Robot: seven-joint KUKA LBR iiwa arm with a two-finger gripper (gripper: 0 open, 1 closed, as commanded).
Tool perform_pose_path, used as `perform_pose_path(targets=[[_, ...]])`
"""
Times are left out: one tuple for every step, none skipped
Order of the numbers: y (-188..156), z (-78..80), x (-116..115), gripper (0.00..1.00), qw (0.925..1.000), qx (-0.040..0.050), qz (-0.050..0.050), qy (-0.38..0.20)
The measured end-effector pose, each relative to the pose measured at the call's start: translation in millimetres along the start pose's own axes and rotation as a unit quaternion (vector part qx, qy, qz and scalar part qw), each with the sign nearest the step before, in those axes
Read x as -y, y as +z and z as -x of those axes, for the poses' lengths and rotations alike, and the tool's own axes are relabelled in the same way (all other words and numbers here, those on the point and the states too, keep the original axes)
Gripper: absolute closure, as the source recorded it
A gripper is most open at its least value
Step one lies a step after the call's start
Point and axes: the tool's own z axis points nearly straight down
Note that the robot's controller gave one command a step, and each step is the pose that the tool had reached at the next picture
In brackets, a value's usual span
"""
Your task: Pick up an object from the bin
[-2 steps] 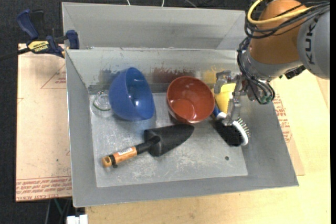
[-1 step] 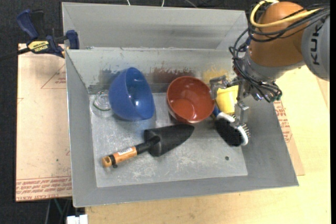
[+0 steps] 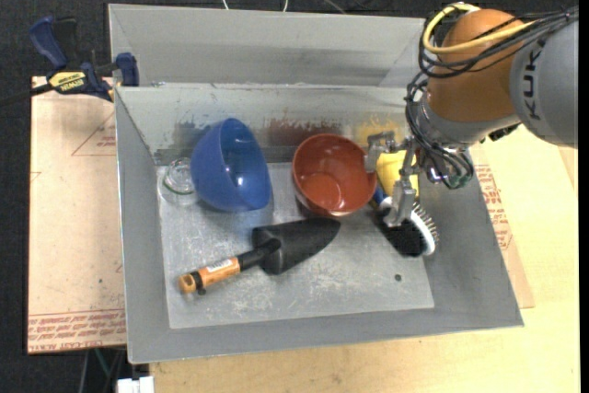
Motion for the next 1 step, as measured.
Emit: perform_pose_path(targets=[[3.7, 0.2, -1.9, 0.0, 0.9989, 0.0001, 0.0, 0.047]])
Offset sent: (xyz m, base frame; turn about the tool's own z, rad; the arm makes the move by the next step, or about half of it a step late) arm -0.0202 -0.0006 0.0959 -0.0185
